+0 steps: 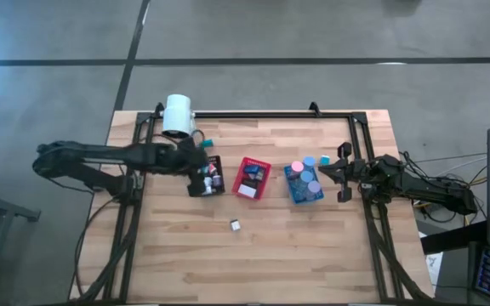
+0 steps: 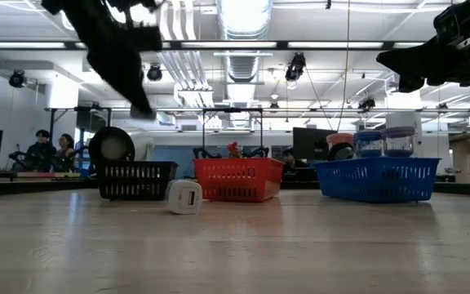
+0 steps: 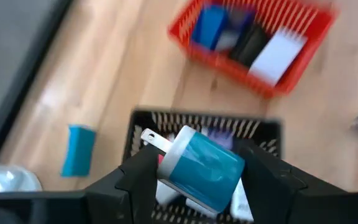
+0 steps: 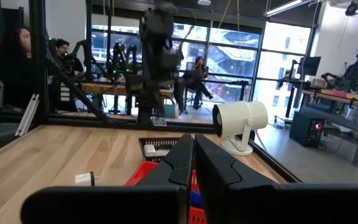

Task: Pick & Place Office items
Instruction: Put the left blue charger adapter into the black bin, then put the light blue digital clock into the red bin

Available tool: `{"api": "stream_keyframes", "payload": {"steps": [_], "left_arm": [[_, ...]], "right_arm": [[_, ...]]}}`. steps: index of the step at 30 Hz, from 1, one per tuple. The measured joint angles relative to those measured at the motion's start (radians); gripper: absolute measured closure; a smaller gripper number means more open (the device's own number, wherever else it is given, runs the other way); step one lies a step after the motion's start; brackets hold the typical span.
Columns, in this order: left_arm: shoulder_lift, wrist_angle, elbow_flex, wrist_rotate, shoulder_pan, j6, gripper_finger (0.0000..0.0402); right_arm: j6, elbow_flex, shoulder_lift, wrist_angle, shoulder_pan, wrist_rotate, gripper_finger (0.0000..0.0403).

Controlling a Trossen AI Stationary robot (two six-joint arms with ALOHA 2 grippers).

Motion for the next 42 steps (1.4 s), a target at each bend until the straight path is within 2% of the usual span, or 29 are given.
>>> {"api": "stream_keyframes", "payload": {"steps": [5,12,18,20,22,27,31,36,39,42], "left_arm": [[0.129,0.011,-0.032,0.006,0.030,0.000,0.0210],[0.286,0.061,-0.033,0.072,0.037,0.024,0.0210],[0.359,0.083,-0.024,0.074,0.039,0.026,0.0210],[0.364,0.071,-0.022,0.074,0.039,0.026,0.0199],[0.357,0.061,-0.022,0.075,0.039,0.027,0.0168],[0.282,0.053,-0.008,0.074,0.039,0.036,0.0089],[0.160,0.058,-0.005,0.074,0.039,0.062,0.0068],[-0.072,0.186,-0.073,0.090,0.043,0.152,0.0080],[-0.222,0.335,-0.161,0.202,0.058,0.275,0.0106],[-0.345,0.463,-0.262,0.301,0.091,0.333,0.0150]], "right_arm": [[0.000,0.000,0.000,0.000,0.000,0.000,0.0390],[0.000,0.000,0.000,0.000,0.000,0.000,0.0390],[-0.001,0.000,0.001,-0.001,0.000,0.000,0.0390],[-0.003,0.000,0.001,-0.001,0.000,0.000,0.0390],[-0.003,0.000,0.001,-0.001,0.000,0.000,0.0390],[-0.005,0.000,0.008,-0.001,0.000,0.000,0.0390],[-0.008,0.000,0.008,-0.001,0.000,0.000,0.0390],[-0.019,0.000,0.009,-0.001,0.000,0.000,0.0390],[-0.019,0.000,0.011,-0.001,0.000,0.000,0.0390],[-0.019,0.000,0.012,-0.001,0.000,0.000,0.0390]]}}
